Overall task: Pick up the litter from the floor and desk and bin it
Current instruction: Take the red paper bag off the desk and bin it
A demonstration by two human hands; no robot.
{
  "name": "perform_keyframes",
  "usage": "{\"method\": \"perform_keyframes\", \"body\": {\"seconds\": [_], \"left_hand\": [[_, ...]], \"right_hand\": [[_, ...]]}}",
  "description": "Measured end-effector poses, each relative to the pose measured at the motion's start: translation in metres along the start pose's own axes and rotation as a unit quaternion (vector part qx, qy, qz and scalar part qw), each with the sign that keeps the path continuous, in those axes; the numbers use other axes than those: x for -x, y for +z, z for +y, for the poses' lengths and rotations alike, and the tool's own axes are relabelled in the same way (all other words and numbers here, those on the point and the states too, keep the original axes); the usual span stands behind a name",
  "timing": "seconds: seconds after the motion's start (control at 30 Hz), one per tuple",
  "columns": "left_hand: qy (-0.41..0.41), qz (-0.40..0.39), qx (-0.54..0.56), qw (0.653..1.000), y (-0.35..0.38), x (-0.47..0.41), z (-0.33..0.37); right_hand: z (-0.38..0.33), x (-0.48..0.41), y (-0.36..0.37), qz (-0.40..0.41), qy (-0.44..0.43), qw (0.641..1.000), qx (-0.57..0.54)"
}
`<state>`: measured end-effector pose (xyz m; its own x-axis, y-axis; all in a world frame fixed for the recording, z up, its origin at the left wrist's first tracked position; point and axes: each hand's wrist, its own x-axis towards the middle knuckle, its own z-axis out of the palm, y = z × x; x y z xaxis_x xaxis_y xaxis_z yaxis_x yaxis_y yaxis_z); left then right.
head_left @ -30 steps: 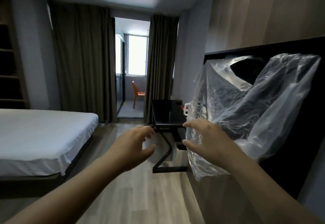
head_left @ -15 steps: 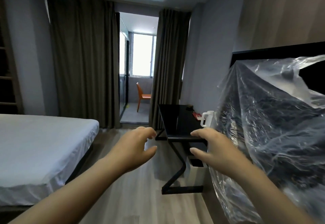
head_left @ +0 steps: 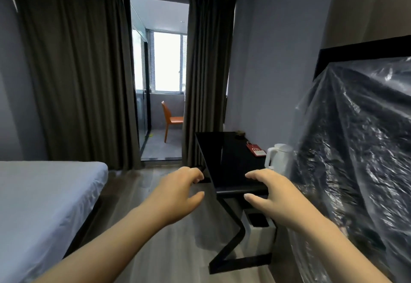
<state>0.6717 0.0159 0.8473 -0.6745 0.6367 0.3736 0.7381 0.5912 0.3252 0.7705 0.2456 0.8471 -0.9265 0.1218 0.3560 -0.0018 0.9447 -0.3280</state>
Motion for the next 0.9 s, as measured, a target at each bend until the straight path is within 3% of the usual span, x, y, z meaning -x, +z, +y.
{"method": "perform_keyframes", "body": {"seconds": [0.47, 0.9], "left_hand": [[-0.022, -0.002, -0.023, 0.999, 0.051, -0.243, -0.156], [0.051, -0.034, 0.001, 0.998, 0.103, -0.485, -0.327]], "right_hand": [[0.104, -0.256, 0.089, -0.042, 0.020, 0.999, -0.020], [0.173, -0.491, 0.175, -0.025, 0.114, 0.993, 0.003]]}}
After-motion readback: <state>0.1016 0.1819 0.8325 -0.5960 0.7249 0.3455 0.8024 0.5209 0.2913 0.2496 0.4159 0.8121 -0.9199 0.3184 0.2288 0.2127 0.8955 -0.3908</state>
